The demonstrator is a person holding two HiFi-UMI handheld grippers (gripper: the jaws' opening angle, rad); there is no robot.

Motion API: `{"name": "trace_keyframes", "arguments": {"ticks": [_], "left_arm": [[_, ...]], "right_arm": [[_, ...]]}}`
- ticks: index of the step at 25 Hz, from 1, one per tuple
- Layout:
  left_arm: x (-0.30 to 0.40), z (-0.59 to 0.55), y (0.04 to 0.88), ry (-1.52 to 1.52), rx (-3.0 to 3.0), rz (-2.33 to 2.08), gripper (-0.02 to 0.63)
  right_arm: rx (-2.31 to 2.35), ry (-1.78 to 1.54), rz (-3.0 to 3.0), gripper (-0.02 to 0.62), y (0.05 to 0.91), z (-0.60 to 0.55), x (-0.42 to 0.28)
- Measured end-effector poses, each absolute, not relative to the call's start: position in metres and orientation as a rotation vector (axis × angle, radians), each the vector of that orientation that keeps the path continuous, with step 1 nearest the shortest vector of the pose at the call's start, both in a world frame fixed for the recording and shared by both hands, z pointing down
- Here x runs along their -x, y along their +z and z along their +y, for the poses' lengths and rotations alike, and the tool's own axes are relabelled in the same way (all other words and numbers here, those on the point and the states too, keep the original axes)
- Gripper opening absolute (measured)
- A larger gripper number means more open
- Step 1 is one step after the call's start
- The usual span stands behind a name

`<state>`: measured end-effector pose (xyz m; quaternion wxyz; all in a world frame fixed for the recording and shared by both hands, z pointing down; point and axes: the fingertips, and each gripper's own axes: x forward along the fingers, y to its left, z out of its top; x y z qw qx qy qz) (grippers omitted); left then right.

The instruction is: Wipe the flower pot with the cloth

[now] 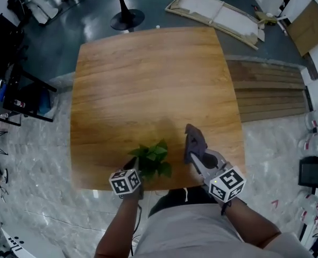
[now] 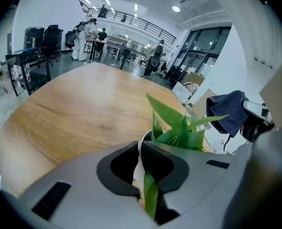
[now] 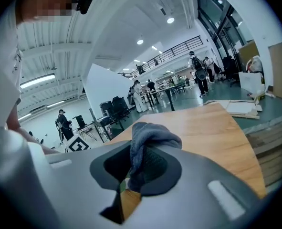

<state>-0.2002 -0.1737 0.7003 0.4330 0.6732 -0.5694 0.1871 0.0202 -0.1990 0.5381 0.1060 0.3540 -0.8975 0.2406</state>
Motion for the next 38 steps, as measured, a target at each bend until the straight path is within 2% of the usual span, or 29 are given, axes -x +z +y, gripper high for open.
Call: {"name": "trace_keyframes", "arguments": {"ticks": [8, 17, 23, 38], "left_arm": [[0.203, -0.178, 0.636, 0.404, -1.790, -1.481, 0.046], [0.198, -0.166, 0.457, 0.259, -2.096, -1.651, 0.044], [0.206, -0.158, 0.360, 0.079, -2.241, -1.751, 0.006], [0.211, -0.133, 0.308, -0.058, -2.310, -1.776, 0.006]], "right_arm": [[-1.007, 0.593, -2.719, 0.035, 0.479, -0.182, -0.019], [-0.892, 0.483, -2.827, 0.034, 0.408, -0.161, 0.020], [-0.807, 0.348, -2.928, 0.034, 0.356, -0.163, 0.058], [-0.705, 0.238, -3.023, 0.034, 0.306, -0.145, 0.111]]}}
